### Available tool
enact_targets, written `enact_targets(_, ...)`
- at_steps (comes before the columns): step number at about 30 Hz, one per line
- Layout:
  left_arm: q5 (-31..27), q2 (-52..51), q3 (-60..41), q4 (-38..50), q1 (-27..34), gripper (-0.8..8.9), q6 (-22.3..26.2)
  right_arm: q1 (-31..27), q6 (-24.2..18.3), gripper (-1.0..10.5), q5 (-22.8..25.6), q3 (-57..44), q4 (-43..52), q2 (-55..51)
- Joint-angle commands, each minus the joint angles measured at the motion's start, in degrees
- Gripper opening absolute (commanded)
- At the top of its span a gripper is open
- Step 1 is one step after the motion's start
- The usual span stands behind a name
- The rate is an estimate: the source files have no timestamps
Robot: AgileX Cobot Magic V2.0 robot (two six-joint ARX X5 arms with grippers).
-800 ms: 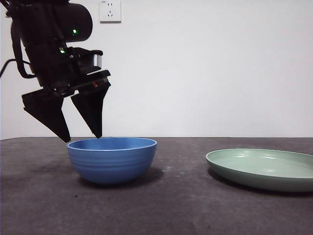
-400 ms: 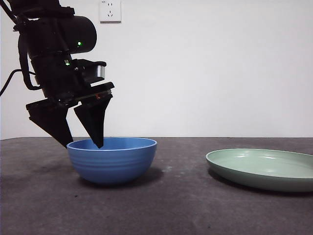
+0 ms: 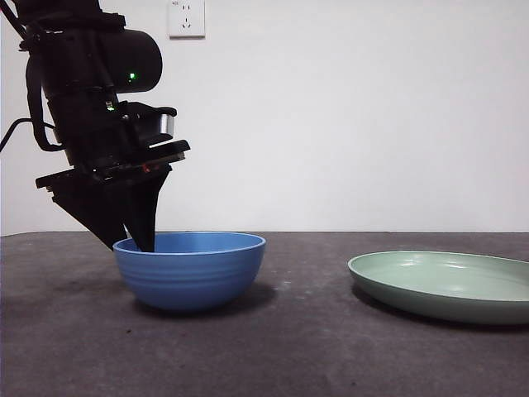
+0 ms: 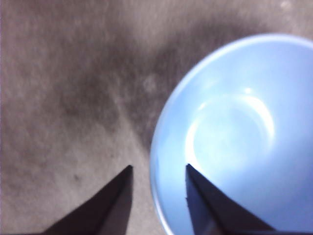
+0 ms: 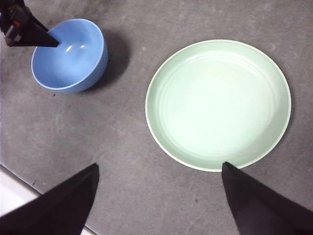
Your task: Pick up the blue bowl, put it on the green plate, put it on desk
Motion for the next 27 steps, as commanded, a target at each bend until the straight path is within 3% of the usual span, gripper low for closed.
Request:
enact_targets(1,0.09,0.94,1.33,0.11,-0.24,1.19,-0.33,0.13,0.61,4.0,-0.02,1.01,0.33,0.37)
enact_targets(4,0.09,0.94,1.33,0.09,-0.24,1.05,-0.55,0.13,0.61,4.0,-0.02,1.01,0.31,0.37)
enact_targets(8,0.09,0.94,1.33,-0.15,-0.26,0.15,-0.61,0.13,0.61,4.0,-0.02,1.01,0.31,0.35)
enact_targets(19,0.13,0.26,2.23,1.42,-0.26,0.16,-2.73,0.13,0.68,4.0,0.00,1.01,0.33,0.33)
enact_targets(27,0.17,-2.78,11.06,-3.69,-2.54,0.16,-4.24,0.13,1.33,4.0,1.22,1.01,0.39,0.35)
